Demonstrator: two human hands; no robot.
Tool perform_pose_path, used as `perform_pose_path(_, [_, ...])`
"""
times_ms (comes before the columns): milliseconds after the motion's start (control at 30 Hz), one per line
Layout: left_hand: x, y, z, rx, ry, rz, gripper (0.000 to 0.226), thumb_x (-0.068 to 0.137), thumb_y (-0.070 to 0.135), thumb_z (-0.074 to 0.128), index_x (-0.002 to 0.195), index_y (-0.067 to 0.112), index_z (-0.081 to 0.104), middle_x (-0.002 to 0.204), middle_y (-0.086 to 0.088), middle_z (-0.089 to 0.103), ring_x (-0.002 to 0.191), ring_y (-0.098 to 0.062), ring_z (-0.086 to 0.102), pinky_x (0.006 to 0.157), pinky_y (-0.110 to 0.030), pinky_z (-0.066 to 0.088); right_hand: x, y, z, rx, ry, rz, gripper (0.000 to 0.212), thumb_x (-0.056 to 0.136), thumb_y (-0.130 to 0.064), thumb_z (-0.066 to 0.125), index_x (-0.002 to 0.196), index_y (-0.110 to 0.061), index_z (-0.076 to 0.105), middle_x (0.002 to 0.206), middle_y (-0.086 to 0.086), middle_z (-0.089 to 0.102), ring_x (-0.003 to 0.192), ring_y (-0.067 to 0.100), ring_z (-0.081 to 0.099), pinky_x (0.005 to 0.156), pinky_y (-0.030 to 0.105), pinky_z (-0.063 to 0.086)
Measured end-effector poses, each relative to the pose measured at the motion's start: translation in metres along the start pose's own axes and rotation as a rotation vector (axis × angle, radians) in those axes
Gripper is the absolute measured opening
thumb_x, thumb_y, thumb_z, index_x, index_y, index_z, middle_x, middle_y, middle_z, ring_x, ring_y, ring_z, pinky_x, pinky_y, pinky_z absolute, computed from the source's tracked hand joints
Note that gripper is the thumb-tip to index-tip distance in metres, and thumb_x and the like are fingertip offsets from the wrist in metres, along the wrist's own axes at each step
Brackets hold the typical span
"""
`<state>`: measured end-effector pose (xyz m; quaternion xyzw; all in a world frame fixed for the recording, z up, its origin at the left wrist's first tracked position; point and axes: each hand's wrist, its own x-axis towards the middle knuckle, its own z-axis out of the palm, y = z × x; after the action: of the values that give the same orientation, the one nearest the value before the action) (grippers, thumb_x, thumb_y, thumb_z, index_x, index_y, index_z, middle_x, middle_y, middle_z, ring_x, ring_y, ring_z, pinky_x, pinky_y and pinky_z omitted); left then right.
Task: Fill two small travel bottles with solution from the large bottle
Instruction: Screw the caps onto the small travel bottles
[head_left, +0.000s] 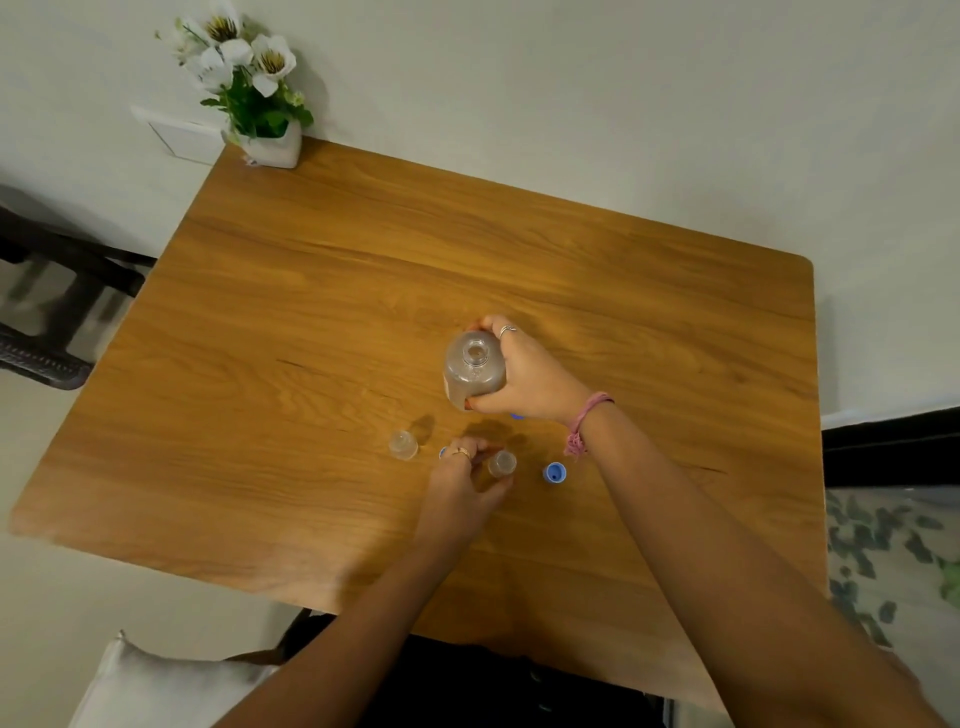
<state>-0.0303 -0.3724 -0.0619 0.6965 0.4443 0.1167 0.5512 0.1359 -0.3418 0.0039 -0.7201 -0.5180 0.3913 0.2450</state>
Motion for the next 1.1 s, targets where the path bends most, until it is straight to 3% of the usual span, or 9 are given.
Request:
perform_pose_path(133, [0.001, 0.0, -0.001, 0.046, -0.018, 0.03, 0.042, 0.077, 0.014, 0.078, 0.109, 0.025, 0.054, 0.106, 0.009, 0.056, 0.101, -0.008, 0.058, 0.084, -0.015, 0.048, -0.001, 0.003, -0.002, -0.025, -0.025, 0.034, 0.094, 0.063, -0.023, 0.085, 0.138, -0.011, 0.029, 0.132, -0.001, 0.044, 0.121, 0.014, 0.045, 0.095, 0.018, 0.034])
perform_pose_path(300, [-0.003, 0.007, -0.012, 0.146, -0.059, 0.099, 0.054, 0.078, 0.015, 0.077, 0.126, 0.017, 0.052, 0.115, 0.009, 0.049, 0.111, -0.009, 0.052, 0.098, -0.029, 0.047, -0.023, -0.005, -0.017, -0.125, -0.053, 0.088, 0.112, 0.066, -0.023, 0.083, 0.149, -0.009, 0.009, 0.155, 0.004, 0.018, 0.141, 0.013, 0.019, 0.113, 0.024, 0.02])
perform_pose_path(400, [-0.01, 0.011, -0.028, 0.204, -0.101, 0.221, 0.063, 0.08, 0.017, 0.076, 0.135, 0.017, 0.046, 0.125, 0.007, 0.047, 0.116, -0.007, 0.048, 0.103, -0.028, 0.044, -0.051, -0.021, -0.023, -0.109, 0.169, 0.086, 0.091, 0.074, -0.022, 0.078, 0.146, -0.012, 0.023, 0.148, 0.002, 0.032, 0.135, 0.011, 0.032, 0.108, 0.024, 0.029])
perform_pose_path(533, [-0.03, 0.014, -0.063, 0.261, -0.139, 0.45, 0.06, 0.083, 0.023, 0.073, 0.136, 0.018, 0.046, 0.124, 0.008, 0.042, 0.115, -0.01, 0.05, 0.098, -0.028, 0.048, -0.09, -0.056, -0.012, -0.043, 0.476, 0.054, 0.05, 0.08, -0.019, 0.07, 0.127, -0.02, 0.052, 0.119, -0.009, 0.056, 0.098, 0.0, 0.056, 0.081, 0.016, 0.05])
perform_pose_path(667, [-0.038, -0.006, -0.104, 0.387, -0.057, 0.72, 0.041, 0.083, 0.026, 0.064, 0.12, 0.014, 0.049, 0.108, -0.01, 0.054, 0.094, -0.011, 0.053, 0.08, -0.016, 0.048, -0.102, -0.087, 0.032, -0.158, 0.511, 0.082, 0.023, 0.082, -0.01, 0.067, 0.104, -0.015, 0.066, 0.096, -0.004, 0.067, 0.077, 0.006, 0.064, 0.071, 0.022, 0.054])
perform_pose_path(767, [-0.03, -0.03, -0.13, 0.345, -0.004, 0.633, 0.05, 0.073, 0.012, 0.079, 0.113, 0.012, 0.049, 0.104, -0.004, 0.047, 0.085, -0.003, 0.045, 0.078, -0.015, 0.046, -0.094, -0.089, 0.071, -0.309, 0.352, 0.244, 0.018, 0.087, -0.007, 0.058, 0.104, -0.01, 0.065, 0.097, 0.005, 0.066, 0.084, 0.019, 0.064, 0.074, 0.033, 0.054])
perform_pose_path(867, [-0.014, -0.046, -0.148, 0.323, 0.006, 0.393, 0.054, 0.073, 0.012, 0.082, 0.116, 0.011, 0.051, 0.113, 0.0, 0.039, 0.087, -0.005, 0.045, 0.08, -0.023, 0.049, -0.078, -0.079, 0.105, -0.409, 0.238, 0.394, 0.038, 0.091, -0.001, 0.049, 0.128, -0.01, 0.051, 0.122, 0.006, 0.057, 0.104, 0.021, 0.058, 0.075, 0.023, 0.045])
perform_pose_path(1000, [0.014, -0.052, -0.153, 0.357, -0.183, 0.256, 0.069, 0.081, 0.027, 0.075, 0.138, 0.012, 0.039, 0.134, -0.003, 0.037, 0.12, -0.012, 0.042, 0.104, -0.032, 0.04, -0.054, -0.069, 0.136, -0.442, 0.204, 0.48, 0.053, 0.091, 0.002, 0.047, 0.141, -0.006, 0.032, 0.143, 0.013, 0.039, 0.116, 0.025, 0.056, 0.09, 0.03, 0.05])
perform_pose_path(1100, [0.029, -0.045, -0.144, 0.357, -0.283, 0.248, 0.077, 0.081, 0.028, 0.075, 0.144, 0.017, 0.032, 0.145, -0.002, 0.04, 0.132, -0.01, 0.037, 0.11, -0.024, 0.029, -0.043, -0.065, 0.149, -0.506, 0.209, 0.527, 0.054, 0.092, 0.003, 0.044, 0.143, -0.003, 0.028, 0.143, 0.017, 0.037, 0.111, 0.029, 0.059, 0.087, 0.034, 0.052])
